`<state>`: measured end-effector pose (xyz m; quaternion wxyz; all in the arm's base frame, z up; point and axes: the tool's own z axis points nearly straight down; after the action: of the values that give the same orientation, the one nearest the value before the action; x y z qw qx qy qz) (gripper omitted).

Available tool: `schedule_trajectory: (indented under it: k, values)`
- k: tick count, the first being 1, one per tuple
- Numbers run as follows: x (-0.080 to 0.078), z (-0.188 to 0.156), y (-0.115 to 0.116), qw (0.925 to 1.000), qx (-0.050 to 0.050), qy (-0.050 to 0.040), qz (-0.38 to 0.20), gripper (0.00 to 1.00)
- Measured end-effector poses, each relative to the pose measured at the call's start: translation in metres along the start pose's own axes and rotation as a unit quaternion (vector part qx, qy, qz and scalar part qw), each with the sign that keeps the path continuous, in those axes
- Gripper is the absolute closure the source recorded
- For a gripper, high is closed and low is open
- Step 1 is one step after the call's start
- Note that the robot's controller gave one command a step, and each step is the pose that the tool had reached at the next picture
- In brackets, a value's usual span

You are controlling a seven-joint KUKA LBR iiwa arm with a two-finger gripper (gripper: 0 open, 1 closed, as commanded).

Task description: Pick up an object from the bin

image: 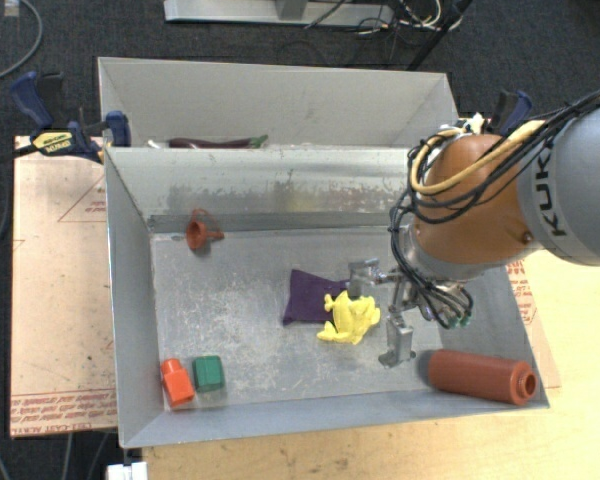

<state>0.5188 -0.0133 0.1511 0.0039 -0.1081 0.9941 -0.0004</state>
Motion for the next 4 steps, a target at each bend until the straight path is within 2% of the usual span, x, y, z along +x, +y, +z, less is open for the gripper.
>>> schedule_trajectory:
  k: [1,2,3,4]
  values:
    - [-0.017,0.026,0.012,0.9997,-0.002,0.0035,-0.025,0.0]
    - [-0.05,0.042,0.016,1.0,-0.002,-0.0001,0.002,0.0]
    - [-0.079,0.065,0.012,0.9912,-0.002,0.0002,-0.132,0.0]
    - [-0.091,0.078,0.02,0.9996,-0.001,-0.0054,0.028,1.0]
